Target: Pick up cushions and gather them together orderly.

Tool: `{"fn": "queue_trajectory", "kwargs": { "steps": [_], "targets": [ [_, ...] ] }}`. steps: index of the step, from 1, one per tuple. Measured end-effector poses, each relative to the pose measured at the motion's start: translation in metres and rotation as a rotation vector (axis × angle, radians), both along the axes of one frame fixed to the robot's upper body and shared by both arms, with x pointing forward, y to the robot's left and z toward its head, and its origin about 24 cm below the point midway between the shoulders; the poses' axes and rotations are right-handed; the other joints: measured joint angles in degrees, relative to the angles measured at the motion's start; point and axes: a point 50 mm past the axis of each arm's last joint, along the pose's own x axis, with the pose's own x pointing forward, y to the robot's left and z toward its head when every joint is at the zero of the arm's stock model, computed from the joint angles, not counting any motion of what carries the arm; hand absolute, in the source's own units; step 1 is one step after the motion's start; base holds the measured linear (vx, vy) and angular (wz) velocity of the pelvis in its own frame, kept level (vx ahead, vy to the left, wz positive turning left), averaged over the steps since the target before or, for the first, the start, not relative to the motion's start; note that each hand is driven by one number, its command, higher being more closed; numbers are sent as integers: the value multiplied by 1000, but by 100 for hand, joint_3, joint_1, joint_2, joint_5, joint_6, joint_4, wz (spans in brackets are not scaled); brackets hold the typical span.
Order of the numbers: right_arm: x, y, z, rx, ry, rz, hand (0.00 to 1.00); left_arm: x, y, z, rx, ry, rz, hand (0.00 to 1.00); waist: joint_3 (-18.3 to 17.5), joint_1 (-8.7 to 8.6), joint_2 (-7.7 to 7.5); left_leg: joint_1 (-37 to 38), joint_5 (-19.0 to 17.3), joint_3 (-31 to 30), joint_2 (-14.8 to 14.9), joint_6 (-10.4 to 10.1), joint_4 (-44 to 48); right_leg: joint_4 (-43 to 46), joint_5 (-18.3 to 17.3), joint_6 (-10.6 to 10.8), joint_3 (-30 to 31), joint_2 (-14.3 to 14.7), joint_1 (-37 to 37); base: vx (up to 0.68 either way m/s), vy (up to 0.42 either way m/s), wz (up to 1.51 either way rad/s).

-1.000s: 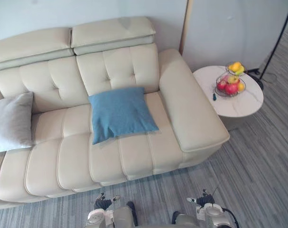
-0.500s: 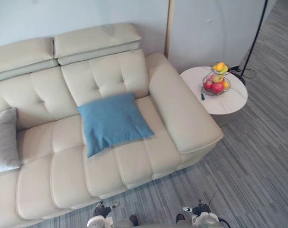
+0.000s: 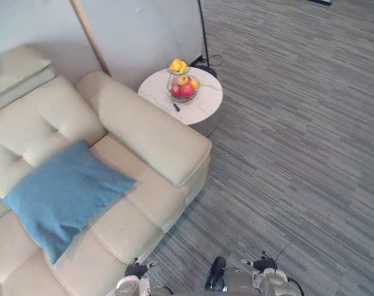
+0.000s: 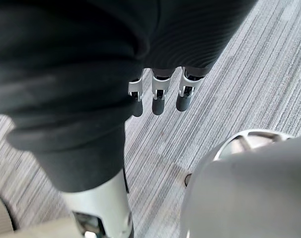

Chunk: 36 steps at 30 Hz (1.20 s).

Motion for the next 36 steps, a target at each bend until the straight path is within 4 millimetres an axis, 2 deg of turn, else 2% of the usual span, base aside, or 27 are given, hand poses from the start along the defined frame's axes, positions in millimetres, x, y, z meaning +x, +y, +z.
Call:
{"fn": "queue_trajectory", "kwargs": {
  "steps": [1,2,3,5,8,9,11,12,13,15,16,17,18,19,20,21,22,23,25,26,28,30,31,32,33,34,36],
  "targets": [
    [0,-1,0,-2,0,1,0,0,-1,0,-3,-3,1,0,6,36,35,-171,-113,-345,44,31,487,8,-33,-62,182,121,40,99,-144,-121],
    [3,-1,1,-3,-5,-3,0,2,-2,1,-5,-12,0,0,12,71,73,-409,-341,-909,-158,-121,799,-10,-45,-75,552,290,84,113,-102,-128],
    [5,0,1,-1,-4,-3,0,2,-2,1,-4,-16,-1,0,15,73,70,-518,-425,-1186,-319,-194,789,-25,-62,-102,725,345,89,148,-55,-158],
    [3,1,-1,2,15,-5,0,5,-2,3,-3,-30,-3,0,55,83,52,-845,-616,-1911,-891,-240,217,-114,-74,-122,1287,496,192,205,-14,-163],
    [1,1,-1,2,14,-19,0,11,-5,5,-9,-54,2,0,62,141,59,-1211,-611,-2812,-1406,-314,-659,-136,-56,-42,2078,644,300,210,56,-146],
    [0,2,-2,5,15,-18,0,11,-6,5,-11,-57,4,0,62,169,57,-1275,-595,-3032,-1486,-296,-851,-138,-70,-23,2262,677,317,254,142,-137],
    [-2,4,-3,9,21,-19,0,14,-7,6,-14,-65,6,0,44,251,74,-1274,-281,-3654,-1669,-129,-1575,-124,-175,113,2790,769,376,298,208,-143],
    [-3,4,-3,8,24,-20,0,13,-11,5,-24,-64,9,0,24,302,101,-1207,54,-3614,-1612,-105,-1629,-81,-300,140,2988,822,396,290,229,-123],
    [-4,4,-3,10,25,-21,0,13,-10,5,-22,-64,9,0,26,323,94,-1144,141,-3505,-1599,-69,-1609,-70,-365,183,3091,811,440,320,267,-125],
    [-7,11,-4,27,17,-26,0,13,-1,7,1,-64,6,0,-66,358,-147,-984,-69,-2882,-1589,74,-1625,154,-451,426,3071,483,376,340,278,-111],
    [-9,15,-5,35,16,-27,0,13,2,7,8,-63,5,0,-81,390,-237,-886,-127,-2646,-1588,128,-1645,365,-458,629,3009,363,267,383,259,-107],
    [-7,16,-5,39,14,-25,0,14,3,7,13,-60,0,0,-80,389,-288,-661,-150,-2381,-1583,163,-1757,688,-417,882,2761,246,132,294,175,-114],
    [-6,16,-4,40,10,-23,0,13,3,6,13,-46,-8,0,-70,386,-279,-376,-145,-2168,-1571,171,-1961,1071,-355,1018,2289,87,-32,274,147,-96],
    [-5,16,-4,39,7,-20,0,12,2,5,13,-39,-16,0,-63,384,-268,-189,-145,-2028,-1562,172,-2095,1284,-371,1003,1818,-87,-84,231,83,-90],
    [-2,16,-3,40,1,-15,0,10,2,4,14,-27,-29,0,-26,374,-206,98,-145,-1849,-1536,171,-2287,1526,-415,881,899,-433,-111,229,60,-75],
    [1,18,-2,45,-6,-10,0,10,2,4,16,-24,-37,0,-28,363,-209,247,-145,-1696,-1487,171,-2356,1530,-450,735,279,-634,-113,279,21,-91],
    [6,22,-2,57,-15,-4,0,10,3,4,22,-21,-51,0,-23,363,-227,347,-145,-1581,-1405,171,-2365,1325,-444,583,-258,-741,-170,189,-36,-77],
    [8,25,-1,62,-17,1,0,10,3,3,23,-18,-51,0,-21,365,-228,395,-147,-1494,-1364,168,-2366,1137,-388,509,-491,-747,-225,299,-120,-100],
    [11,29,-2,64,-8,29,0,11,8,4,34,-15,-58,0,6,367,-341,578,-174,-1154,-1396,124,-2358,174,409,40,-1037,-718,-351,307,-144,-101],
    [12,20,-1,40,-7,30,0,12,3,3,23,-8,-67,0,36,354,-194,673,-236,-1110,-1296,44,-2264,85,449,-103,-1000,-529,-217,288,-107,-93],
    [10,13,-1,24,1,23,0,11,-3,2,12,-4,-80,0,92,327,-122,629,-347,-1217,-1282,-36,-2175,-165,452,-104,-762,-392,-84,219,-85,-80],
    [3,3,-2,2,26,11,0,12,-6,2,12,-4,-100,0,89,305,83,644,-208,-1349,-1188,-5,-2371,-301,423,-73,-626,-151,64,134,-52,-57],
    [1,0,-3,-1,31,-7,0,12,-6,2,17,-3,-116,0,95,302,53,606,-223,-1332,-1090,-38,-1943,-361,316,21,-480,-41,126,160,-73,-40],
    [-1,0,-3,9,31,-23,0,16,-5,3,19,-12,-122,0,125,275,32,258,-228,-1401,-929,-54,-981,-546,316,24,-410,21,282,160,-77,-35],
    [-2,0,-4,11,32,-28,0,17,-6,3,17,-16,-120,0,135,268,49,92,-216,-1432,-844,-58,-552,-596,312,18,-337,82,343,187,-54,-47],
    [-2,0,-4,13,33,-37,0,21,-10,5,6,-35,-117,0,196,342,140,-410,-147,-1595,-574,-67,784,-659,191,-63,-115,238,539,205,36,-83],
    [3,-1,-2,9,15,-56,0,27,-13,7,0,-61,-118,0,263,388,173,-871,-721,-2036,-836,123,1144,-631,32,-98,357,293,743,210,85,-110]
  ]
}}
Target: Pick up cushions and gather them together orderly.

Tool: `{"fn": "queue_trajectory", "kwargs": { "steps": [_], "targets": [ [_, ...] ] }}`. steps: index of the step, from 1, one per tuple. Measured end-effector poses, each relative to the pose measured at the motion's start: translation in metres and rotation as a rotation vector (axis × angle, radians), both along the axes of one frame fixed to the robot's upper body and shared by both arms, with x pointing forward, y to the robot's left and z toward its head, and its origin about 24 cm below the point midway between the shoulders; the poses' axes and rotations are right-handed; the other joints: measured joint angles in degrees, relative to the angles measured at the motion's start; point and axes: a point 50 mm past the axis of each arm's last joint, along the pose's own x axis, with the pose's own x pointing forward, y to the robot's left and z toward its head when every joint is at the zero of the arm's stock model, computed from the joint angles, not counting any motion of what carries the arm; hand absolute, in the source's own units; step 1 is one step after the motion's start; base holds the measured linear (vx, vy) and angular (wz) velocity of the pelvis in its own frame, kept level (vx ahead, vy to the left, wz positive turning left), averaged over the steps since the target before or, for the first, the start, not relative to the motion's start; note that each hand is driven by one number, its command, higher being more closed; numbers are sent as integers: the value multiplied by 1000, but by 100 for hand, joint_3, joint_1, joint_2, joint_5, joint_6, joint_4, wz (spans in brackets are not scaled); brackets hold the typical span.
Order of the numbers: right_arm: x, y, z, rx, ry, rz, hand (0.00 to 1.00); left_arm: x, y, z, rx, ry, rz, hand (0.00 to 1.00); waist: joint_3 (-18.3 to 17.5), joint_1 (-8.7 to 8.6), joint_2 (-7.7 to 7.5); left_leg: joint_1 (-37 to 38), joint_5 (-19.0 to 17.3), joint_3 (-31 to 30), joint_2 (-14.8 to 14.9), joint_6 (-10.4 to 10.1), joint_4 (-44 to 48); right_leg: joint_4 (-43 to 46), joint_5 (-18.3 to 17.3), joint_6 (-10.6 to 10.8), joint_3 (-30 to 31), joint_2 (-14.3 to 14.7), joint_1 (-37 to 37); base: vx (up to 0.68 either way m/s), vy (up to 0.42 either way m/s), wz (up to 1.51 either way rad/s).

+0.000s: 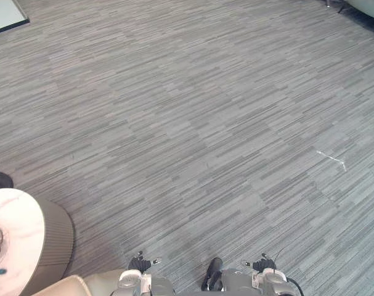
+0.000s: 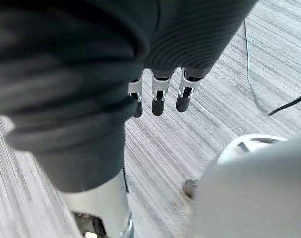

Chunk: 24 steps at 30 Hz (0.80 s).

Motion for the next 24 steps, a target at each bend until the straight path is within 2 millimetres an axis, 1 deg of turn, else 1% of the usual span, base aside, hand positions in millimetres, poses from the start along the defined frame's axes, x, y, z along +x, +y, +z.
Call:
{"fn": "queue_trajectory", "kwargs": {
  "steps": [1,2,3,4,5,6,7,8,9,11,12,13,14,15,16,17,18,19,20,21,22,23,24],
  "targets": [
    [2,0,1,1,-6,-9,0,2,-1,1,-2,-10,0,0,24,26,-5,-179,-114,-123,-197,53,-195,-7,-29,15,252,-13,72,162,92,-114],
    [2,1,1,4,-8,-16,0,3,-3,2,-6,-19,0,0,22,78,-4,-343,-119,-327,-414,33,-594,-1,-54,59,496,-49,99,255,195,-150],
    [4,2,1,5,-15,-18,0,6,-5,3,-11,-34,3,0,16,151,11,-535,-74,-663,-656,-19,-1283,18,-104,144,848,-60,109,174,153,-144],
    [4,3,1,6,-16,-20,0,6,-5,4,-11,-37,4,0,13,171,27,-585,12,-863,-716,-93,-1668,16,-138,204,981,-50,98,274,256,-167],
    [1,4,1,4,-20,-28,0,7,-6,4,-15,-40,9,0,1,202,58,-602,504,-1184,-742,-280,-2267,34,-226,357,1312,8,122,302,219,-159],
    [-3,6,0,8,-11,-34,0,4,-4,3,-11,-31,20,0,-142,245,-9,-466,599,-1087,-861,-92,-2378,2,-248,462,1620,-18,159,302,219,-137],
    [-6,7,-2,15,-5,-42,0,4,-2,3,-6,-27,20,0,-208,213,-89,-459,521,-1017,-904,-32,-2424,9,-248,527,1703,-84,147,444,193,-94],
    [-12,9,-4,32,6,-73,0,5,0,4,-1,-30,21,0,-274,199,-254,-372,363,-762,-966,28,-2438,251,-326,722,1827,-250,25,450,174,-74],
    [-15,10,-4,38,2,-103,0,6,3,4,-1,-34,45,0,-297,270,-327,-214,314,-467,-980,187,-2441,782,-448,859,1866,-395,-181,532,207,-89],
    [-16,8,-3,34,-6,-107,0,-1,6,2,5,-12,59,0,-295,274,-339,107,180,-183,-1007,372,-2474,1651,-516,1103,1769,-570,-450,362,133,-89],
    [-10,8,-2,35,-21,-102,0,-6,7,0,7,10,57,0,-298,210,-314,518,80,-22,-1010,439,-2590,2574,-373,1443,1428,-808,-750,398,114,-77],
    [-8,8,-1,36,-28,-100,0,-6,6,-1,8,15,51,0,-292,197,-290,706,55,-7,-1005,443,-2685,2907,-354,1453,1179,-927,-838,403,91,-59],
    [-5,8,0,37,-36,-98,0,-6,6,-1,10,19,41,0,-281,171,-268,925,52,26,-982,446,-2826,3256,-400,1353,780,-1089,-936,400,34,-40],
    [0,7,2,38,-46,-94,0,-6,3,-1,10,19,24,0,-238,148,-181,1312,53,144,-875,444,-3122,3462,-567,1024,132,-1234,-1009,457,17,-47],
    [3,8,2,40,-51,-91,0,-5,2,-1,9,17,17,0,-217,136,-130,1514,55,205,-784,442,-3284,3418,-657,857,-188,-1240,-1105,521,-14,-67],
    [9,10,4,47,-63,-77,0,-5,4,-1,12,18,18,0,-211,115,-107,1728,56,332,-656,440,-3453,3157,-705,720,-495,-1160,-1343,452,-65,-70],
    [14,11,5,47,-75,-67,0,-6,6,-1,18,25,17,0,-207,72,-106,1842,59,364,-571,434,-3569,2704,-611,613,-613,-1015,-1657,393,-85,-59],
    [16,11,7,46,-82,-65,0,-6,7,-1,22,28,14,0,-202,33,-101,1890,60,373,-534,432,-3612,2465,-513,555,-639,-930,-1798,428,-117,-42],
    [21,9,9,40,-94,-62,0,-7,9,-2,34,38,-5,0,-178,-63,-110,2058,78,415,-466,183,-3753,1647,-60,458,-661,-703,-2049,370,-108,-25],
    [19,7,8,37,-90,-63,0,-8,9,-2,39,43,-16,0,-189,-72,-133,2145,71,412,-477,119,-3806,1283,220,416,-642,-610,-2077,628,-221,-20],
    [6,6,3,33,-55,-73,0,-10,12,-3,48,50,-19,0,-199,-87,-351,2411,1,300,-626,-44,-3835,429,1227,27,-498,-501,-2067,561,-214,-20],
    [5,-3,5,26,-68,-102,0,-11,7,-4,35,57,-8,0,-179,-101,-210,2544,-79,176,-502,-165,-3727,729,1289,-203,-435,-379,-2105,569,-208,-22],
    [9,-6,7,18,-76,-97,0,-10,7,-4,34,52,-8,0,-195,-91,-120,2486,-45,138,-395,-225,-3577,772,1218,-260,-424,-321,-2103,424,-169,-18]
  ]
}}
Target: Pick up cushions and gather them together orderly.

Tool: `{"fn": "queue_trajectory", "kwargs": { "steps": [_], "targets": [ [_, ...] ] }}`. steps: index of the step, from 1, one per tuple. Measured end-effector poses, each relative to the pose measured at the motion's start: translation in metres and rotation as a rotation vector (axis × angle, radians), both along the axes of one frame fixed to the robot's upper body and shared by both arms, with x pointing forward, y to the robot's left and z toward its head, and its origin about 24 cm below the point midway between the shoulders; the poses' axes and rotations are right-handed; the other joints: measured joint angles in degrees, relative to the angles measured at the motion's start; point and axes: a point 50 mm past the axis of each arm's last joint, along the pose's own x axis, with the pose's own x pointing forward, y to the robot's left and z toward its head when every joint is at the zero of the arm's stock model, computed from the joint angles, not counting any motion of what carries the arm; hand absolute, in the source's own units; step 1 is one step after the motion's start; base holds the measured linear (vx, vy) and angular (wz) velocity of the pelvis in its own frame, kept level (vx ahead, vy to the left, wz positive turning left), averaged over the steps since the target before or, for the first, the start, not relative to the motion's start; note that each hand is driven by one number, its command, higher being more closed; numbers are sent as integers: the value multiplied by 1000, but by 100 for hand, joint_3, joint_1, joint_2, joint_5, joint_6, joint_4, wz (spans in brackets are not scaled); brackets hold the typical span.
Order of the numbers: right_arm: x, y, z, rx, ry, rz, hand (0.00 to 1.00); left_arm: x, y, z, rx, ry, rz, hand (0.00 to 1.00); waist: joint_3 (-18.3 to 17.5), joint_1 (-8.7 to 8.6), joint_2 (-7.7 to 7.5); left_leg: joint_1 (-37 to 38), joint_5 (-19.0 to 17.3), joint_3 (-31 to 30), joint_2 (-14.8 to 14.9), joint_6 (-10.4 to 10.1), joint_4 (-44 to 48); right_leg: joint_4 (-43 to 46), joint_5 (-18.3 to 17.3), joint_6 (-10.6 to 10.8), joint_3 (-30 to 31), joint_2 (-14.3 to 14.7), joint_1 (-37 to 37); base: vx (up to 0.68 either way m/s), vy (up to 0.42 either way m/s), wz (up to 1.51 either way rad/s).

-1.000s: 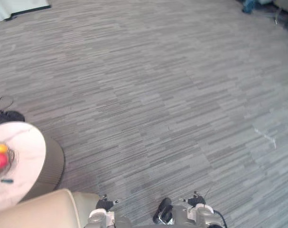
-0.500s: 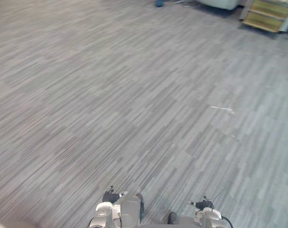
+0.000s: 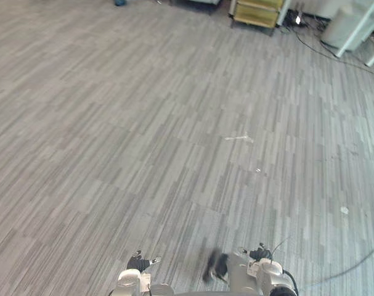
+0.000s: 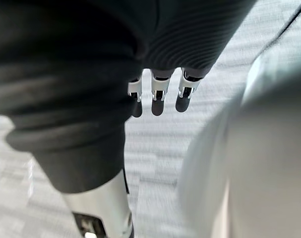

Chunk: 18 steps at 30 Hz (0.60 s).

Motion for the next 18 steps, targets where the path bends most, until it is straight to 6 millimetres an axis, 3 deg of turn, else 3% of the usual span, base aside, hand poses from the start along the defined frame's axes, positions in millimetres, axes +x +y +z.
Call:
{"fn": "queue_trajectory", "kwargs": {
  "steps": [1,2,3,4,5,6,7,9,10,11,12,13,14,15,17,18],
  "targets": [
    [3,-1,1,-3,-8,3,0,4,-4,1,-10,-14,-3,0,-29,-62,79,-421,159,-230,136,-220,823,-91,-248,25,19,167,52,516,-216,-24],
    [5,-3,2,-11,-11,7,0,9,-7,3,-21,-30,2,0,48,-38,192,-1005,601,-428,364,-277,2182,-332,-355,6,36,393,339,631,-252,-25],
    [4,2,1,0,-3,14,0,8,-8,2,-34,-30,23,0,125,1,283,-1417,829,-587,532,-175,3231,-562,-416,-44,92,563,664,544,-177,-31],
    [3,3,0,3,3,13,0,8,-8,2,-37,-30,31,0,152,14,300,-1560,794,-614,583,-146,3619,-635,-452,-56,106,631,812,549,-126,-21],
    [0,5,-2,10,13,10,0,10,-6,4,-36,-49,35,0,261,81,204,-2116,527,-626,659,-79,4685,-894,-657,-54,202,719,1523,412,-88,-12],
    [-1,6,-3,12,18,10,0,12,-4,6,-30,-61,31,0,276,104,168,-2218,494,-614,642,-59,4765,-948,-699,-32,219,713,1669,559,-150,-14],
    [-3,9,-4,21,33,18,0,15,-1,9,-21,-93,29,0,299,139,47,-2689,412,-426,586,36,4739,-1201,-819,33,329,707,2132,437,-125,-22],
    [5,8,-1,16,12,20,0,20,-1,13,-22,-125,31,0,294,241,6,-3182,318,-167,459,148,3990,-1453,-880,161,530,705,2453,395,-67,-42],
    [10,7,0,12,3,23,0,22,-2,13,-24,-134,32,0,280,311,6,-3338,314,-71,305,131,3063,-1545,-919,245,685,673,2563,555,42,-69],
    [16,6,3,5,-8,26,0,23,-4,14,-29,-142,34,0,276,374,36,-3489,527,-90,35,148,1584,-1687,-993,363,892,619,2775,563,81,-68],
    [17,6,3,5,-9,27,0,23,-4,14,-30,-143,35,0,276,390,36,-3488,687,-106,-32,124,1157,-1733,-1022,409,952,591,2839,599,144,-74],
    [17,7,3,4,-6,32,0,24,-3,15,-33,-150,43,0,275,478,-44,-3391,1537,-173,-260,95,299,-1880,-1123,573,1144,465,3081,426,123,-53],
    [17,9,2,6,-2,37,0,23,-3,15,-32,-147,44,0,255,518,-63,-3318,1841,-170,-306,59,123,-1924,-1152,624,1220,414,3149,584,155,-53],
    [15,14,0,15,13,56,0,24,-1,15,-25,-147,42,0,193,514,-179,-3182,1993,-106,-504,402,148,-1998,-1224,769,1337,221,3277,627,144,-19],
    [11,15,-2,20,27,62,0,25,2,16,-30,-151,67,0,206,495,-216,-3319,1483,-59,-434,706,979,-1653,-1090,993,1426,123,3338,723,185,-9],
    [7,14,-4,19,37,58,0,24,3,15,-29,-146,76,0,197,513,-208,-3201,1310,-16,-358,776,1297,-855,-1093,1003,1530,84,3191,540,157,-19]
  ]
}}
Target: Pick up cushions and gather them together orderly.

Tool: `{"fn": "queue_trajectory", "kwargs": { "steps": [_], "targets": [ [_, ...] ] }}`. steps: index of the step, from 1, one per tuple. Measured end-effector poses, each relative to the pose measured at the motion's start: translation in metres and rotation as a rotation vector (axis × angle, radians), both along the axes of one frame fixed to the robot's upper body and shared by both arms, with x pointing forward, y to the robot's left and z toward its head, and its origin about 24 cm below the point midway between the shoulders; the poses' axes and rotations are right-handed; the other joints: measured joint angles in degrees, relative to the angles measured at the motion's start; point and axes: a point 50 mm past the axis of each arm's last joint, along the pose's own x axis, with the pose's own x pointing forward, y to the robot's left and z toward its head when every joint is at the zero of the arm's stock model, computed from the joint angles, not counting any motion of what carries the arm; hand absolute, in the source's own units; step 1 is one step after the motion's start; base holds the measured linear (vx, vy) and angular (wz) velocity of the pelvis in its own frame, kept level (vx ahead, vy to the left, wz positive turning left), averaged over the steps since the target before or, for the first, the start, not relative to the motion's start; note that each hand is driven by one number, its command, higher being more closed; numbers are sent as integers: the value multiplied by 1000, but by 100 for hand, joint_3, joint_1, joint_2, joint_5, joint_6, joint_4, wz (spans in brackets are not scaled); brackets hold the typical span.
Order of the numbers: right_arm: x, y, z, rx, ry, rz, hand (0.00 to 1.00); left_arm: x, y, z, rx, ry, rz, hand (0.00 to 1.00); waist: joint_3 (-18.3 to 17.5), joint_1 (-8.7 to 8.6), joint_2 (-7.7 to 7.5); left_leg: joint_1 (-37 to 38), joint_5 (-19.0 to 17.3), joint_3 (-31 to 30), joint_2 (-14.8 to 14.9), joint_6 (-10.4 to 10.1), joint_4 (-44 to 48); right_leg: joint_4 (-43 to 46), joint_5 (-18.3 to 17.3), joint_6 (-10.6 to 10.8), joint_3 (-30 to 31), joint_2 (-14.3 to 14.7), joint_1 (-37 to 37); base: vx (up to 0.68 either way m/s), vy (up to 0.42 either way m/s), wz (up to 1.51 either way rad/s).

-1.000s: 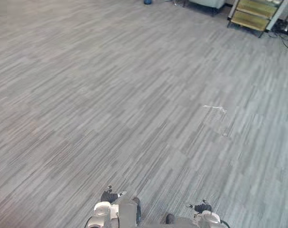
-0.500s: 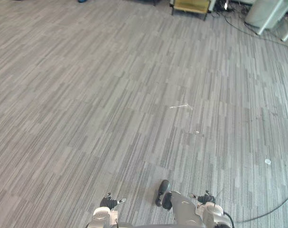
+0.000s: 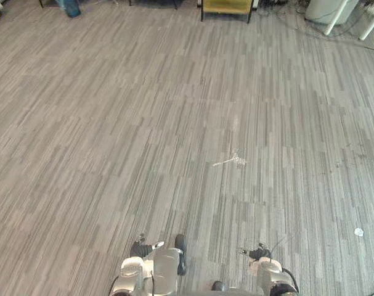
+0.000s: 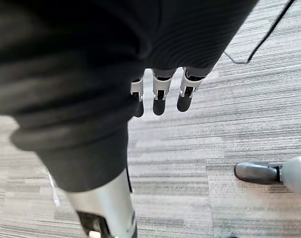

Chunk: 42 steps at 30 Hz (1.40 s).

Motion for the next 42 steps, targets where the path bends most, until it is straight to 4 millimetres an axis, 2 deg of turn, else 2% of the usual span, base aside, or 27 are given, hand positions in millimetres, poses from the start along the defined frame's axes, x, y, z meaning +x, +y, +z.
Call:
{"fn": "queue_trajectory", "kwargs": {
  "steps": [1,2,4,5,7,9,10,11,13,14,15,16,17,18,19,20,22,25,26,27,29,32,34,36,37,39,42],
  "targets": [
    [-1,0,0,0,2,0,0,-1,0,-1,2,5,-3,0,-2,2,-1,88,-63,-1,4,34,25,363,23,70,6,-12,-99,598,182,-26],
    [-6,-1,-2,-2,13,5,0,-6,4,-3,13,36,-18,0,-25,-59,24,734,-400,-146,-33,68,-281,2152,400,698,-111,-206,-706,384,121,-17],
    [-10,-1,-4,-2,26,12,0,-11,5,-6,25,65,-46,0,-7,-146,-2,1277,-740,-314,-138,-130,-712,3590,119,619,-245,-506,-1297,524,61,5],
    [-15,-2,-5,-2,38,13,0,-12,9,-7,43,85,-64,0,-14,-187,-136,1737,-771,-356,-288,-85,-1004,4025,-271,296,-437,-761,-1697,528,11,22],
    [-22,-7,-6,-6,44,-6,0,-10,7,-7,46,86,-81,0,56,-282,-3,2312,-777,-463,-206,-74,-1392,3547,-627,-51,-874,-751,-2034,546,-50,29],
    [-10,-10,-1,-24,8,16,0,-8,8,-6,49,81,-82,0,108,-410,91,2609,-777,-543,-35,-75,-1565,2519,-599,-93,-1046,-493,-2393,537,-98,39],
    [-6,-11,2,-28,-10,19,0,-7,7,-6,49,78,-86,0,110,-492,119,2714,-777,-693,48,-75,-1631,1381,-220,14,-954,-329,-2651,491,-165,72],
    [-8,-11,1,-27,-5,17,0,-4,7,-5,55,70,-99,0,73,-524,-29,2910,-784,-795,7,-88,-1765,123,487,131,-721,-281,-2722,508,-191,89],
    [-13,-11,-1,-25,9,13,0,-8,9,-6,65,80,-107,0,34,-535,-195,3182,-980,-913,-81,-389,-1786,-237,1236,187,-380,-356,-2760,426,-204,65],
    [-15,-20,0,-43,14,3,0,-13,-1,-10,41,98,-109,0,-47,-588,8,3354,-1139,-1123,150,-482,-1732,188,1519,-221,-328,-204,-2782,667,-308,44],
    [-15,-23,0,-42,12,-7,0,-20,-8,-13,19,122,-108,0,-169,-544,231,3120,-1143,-1252,383,-485,-1171,453,1134,-291,-475,-49,-2783,569,-248,33],
    [-15,-23,0,-41,10,-12,0,-22,-9,-14,15,125,-106,0,-184,-542,273,3030,-1137,-1296,434,-490,-933,480,1053,-306,-515,-8,-2753,659,-300,20],
    [-14,-23,1,-39,5,-21,0,-22,-12,-14,1,125,-95,0,-149,-547,402,2608,-950,-1464,615,-764,232,511,821,-435,-667,145,-2521,545,-252,18],
    [-13,-19,1,-31,4,-14,0,-22,-14,-14,-18,121,-67,0,-105,-540,483,2027,-266,-1519,774,-947,1615,414,603,-539,-740,293,-2164,649,-278,19],
    [-12,-18,0,-28,3,-9,0,-22,-14,-14,-21,116,-60,0,-75,-526,492,1830,53,-1514,851,-964,2045,351,539,-573,-731,340,-2010,544,-154,17],
    [-12,-14,0,-20,2,-9,0,-18,-14,-12,-24,98,-64,0,-15,-462,510,1342,-158,-1305,1041,-873,3123,131,408,-684,-744,469,-1533,427,-88,8],
    [-11,-9,-1,3,-3,-25,0,-8,-11,-6,-11,43,-69,0,31,-365,374,545,-719,-823,1059,-713,3583,-371,344,-641,-737,489,-774,500,-113,0],
    [-3,-9,2,4,-23,-35,0,-3,-12,-3,-12,20,-78,0,16,-265,343,-86,-1037,-365,805,-572,2182,-731,336,-554,-605,432,-327,519,-7,-27],
    [0,-9,3,-3,-27,-41,0,-1,-13,-2,-13,13,-81,0,29,-211,325,-204,-950,-319,511,-564,1018,-830,246,-410,-513,299,-166,493,137,-41],
    [-2,-11,2,-10,-22,-45,0,-1,-14,-2,-15,16,-83,0,10,-160,346,-114,-319,-409,236,-653,-479,-888,94,-216,-448,189,15,487,153,-35],
    [-9,-7,-2,0,9,-37,0,-4,-14,-4,-11,27,-88,0,-52,-90,230,189,469,-360,-55,-476,-991,-1030,-13,-58,-249,6,287,576,168,-14],
    [-14,-3,-5,15,31,-33,0,-1,-6,-2,9,23,-98,0,-84,-116,6,105,47,-344,-231,-134,-487,-955,21,-4,-194,-225,415,517,126,16],
    [-10,-7,-2,3,16,-31,0,-2,-5,-2,10,27,-97,0,-97,-86,-16,414,-441,-271,-188,-97,-343,450,-69,161,56,-313,1,471,140,-21],
    [-10,-6,-3,-1,18,-15,0,-4,-3,-4,13,42,-98,0,-93,-98,-58,821,-597,-196,-207,-95,-599,1909,74,633,136,-514,-592,433,122,-30],
    [-14,-4,-5,7,35,-1,0,-9,0,-6,16,67,-94,0,-85,-129,-111,1421,-703,-164,-308,-105,-902,3471,-41,707,46,-768,-1226,414,72,-17],
    [-24,-4,-8,10,59,1,0,-14,5,-8,29,89,-102,0,-88,-212,-101,2004,-730,-140,-327,-109,-1246,3787,-348,427,-273,-850,-1529,424,36,1],
    [-20,-5,-6,6,47,9,0,-14,10,-8,49,92,-101,0,-75,-318,-67,2462,-729,-164,-202,-112,-1576,2706,-529,84,-828,-686,-2181,379,-37,10]
  ]
}}
